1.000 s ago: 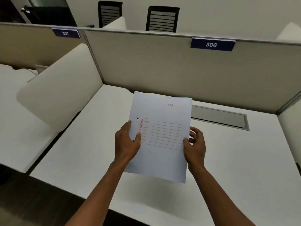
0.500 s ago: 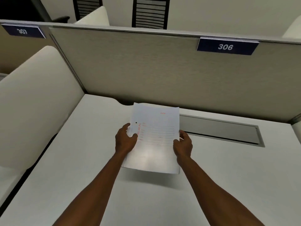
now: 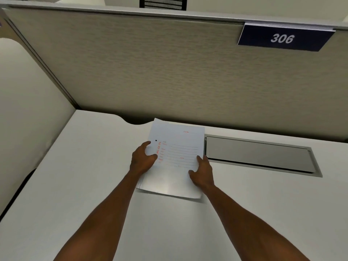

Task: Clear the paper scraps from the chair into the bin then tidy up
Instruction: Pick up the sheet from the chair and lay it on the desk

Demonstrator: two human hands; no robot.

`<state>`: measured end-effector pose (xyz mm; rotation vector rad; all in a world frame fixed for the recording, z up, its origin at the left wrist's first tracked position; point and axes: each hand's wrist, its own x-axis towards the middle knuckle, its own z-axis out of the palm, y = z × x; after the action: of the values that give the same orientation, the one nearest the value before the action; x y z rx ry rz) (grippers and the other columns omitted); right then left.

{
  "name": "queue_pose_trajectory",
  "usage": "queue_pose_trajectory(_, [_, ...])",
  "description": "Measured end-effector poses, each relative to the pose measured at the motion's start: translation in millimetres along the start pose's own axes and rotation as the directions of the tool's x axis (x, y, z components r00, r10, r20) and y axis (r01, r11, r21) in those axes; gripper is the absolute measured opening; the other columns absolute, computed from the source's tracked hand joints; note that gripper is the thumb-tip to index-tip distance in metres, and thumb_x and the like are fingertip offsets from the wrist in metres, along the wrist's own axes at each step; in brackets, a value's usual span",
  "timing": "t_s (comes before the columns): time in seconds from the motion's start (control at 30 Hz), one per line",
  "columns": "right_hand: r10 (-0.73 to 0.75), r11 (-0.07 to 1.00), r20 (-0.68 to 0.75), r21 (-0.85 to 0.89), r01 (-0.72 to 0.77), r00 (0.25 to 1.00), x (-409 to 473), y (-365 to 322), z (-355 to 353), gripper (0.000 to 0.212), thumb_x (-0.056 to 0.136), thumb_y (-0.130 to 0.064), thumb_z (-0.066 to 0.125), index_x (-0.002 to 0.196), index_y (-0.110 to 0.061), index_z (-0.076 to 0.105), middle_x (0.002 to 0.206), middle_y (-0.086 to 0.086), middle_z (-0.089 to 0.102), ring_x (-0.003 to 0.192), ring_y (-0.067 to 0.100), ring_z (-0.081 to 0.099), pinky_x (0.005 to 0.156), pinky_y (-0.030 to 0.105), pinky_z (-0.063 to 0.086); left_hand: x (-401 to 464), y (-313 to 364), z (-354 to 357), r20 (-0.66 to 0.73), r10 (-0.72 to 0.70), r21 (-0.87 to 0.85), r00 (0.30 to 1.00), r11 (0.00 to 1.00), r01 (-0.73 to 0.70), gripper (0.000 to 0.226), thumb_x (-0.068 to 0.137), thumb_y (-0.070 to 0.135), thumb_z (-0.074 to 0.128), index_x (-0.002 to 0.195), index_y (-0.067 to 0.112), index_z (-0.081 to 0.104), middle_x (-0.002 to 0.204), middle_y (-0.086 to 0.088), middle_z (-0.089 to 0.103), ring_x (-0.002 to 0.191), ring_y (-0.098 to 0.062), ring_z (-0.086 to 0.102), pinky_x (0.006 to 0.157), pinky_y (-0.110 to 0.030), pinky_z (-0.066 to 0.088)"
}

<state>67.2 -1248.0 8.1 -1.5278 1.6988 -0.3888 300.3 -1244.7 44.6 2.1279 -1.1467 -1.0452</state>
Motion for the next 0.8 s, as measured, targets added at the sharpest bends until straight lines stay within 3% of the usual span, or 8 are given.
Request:
queue_pose_trajectory(0.2, [-0.020, 0.949, 0.133, -0.309, 0.060, 0.991, 19, 13, 13, 0.093, 0.095, -0.030, 0.072, 0.164, -0.009, 0.014, 0.173, 0.016, -0.008, 0.158, 0.037, 0.006, 0.126, 0.041, 0.019, 12, -23, 12, 0.004, -0.006, 0.043, 1.000, 0.999, 0.006, 0.069, 0.092, 0.021, 0.075, 0.153, 0.017, 0.043, 0.159, -0.011, 0.045, 0.145, -0.033, 0.043, 0.120, -0.047, 0.034])
queue_pose_trajectory(0.4, [0.003, 0.842, 0.130, -0.535, 0.068, 0.992, 22, 9, 17, 0.090, 0.098, -0.044, 0.063, 0.164, -0.012, 0.010, 0.172, 0.019, -0.011, 0.157, 0.039, 0.006, 0.119, 0.047, 0.030, 17, -29, 19, -0.015, 0.032, 0.028, 0.999, 0.999, -0.031, 0.072, 0.088, 0.019, 0.078, 0.151, 0.013, 0.045, 0.157, -0.012, 0.047, 0.144, -0.033, 0.044, 0.119, -0.047, 0.036])
queue_pose_trajectory(0.8, [-0.063, 0.806, 0.127, -0.578, 0.125, 0.990, 19, 24, 23, 0.086, 0.103, -0.051, 0.050, 0.165, -0.015, 0.004, 0.173, 0.010, -0.016, 0.157, 0.035, 0.007, 0.121, 0.047, 0.024, 22, -36, 24, 0.024, 0.053, 0.126, 0.998, 0.990, -0.055, 0.081, 0.089, 0.023, 0.078, 0.157, 0.013, 0.034, 0.165, -0.011, 0.034, 0.151, -0.033, 0.035, 0.122, -0.048, 0.033])
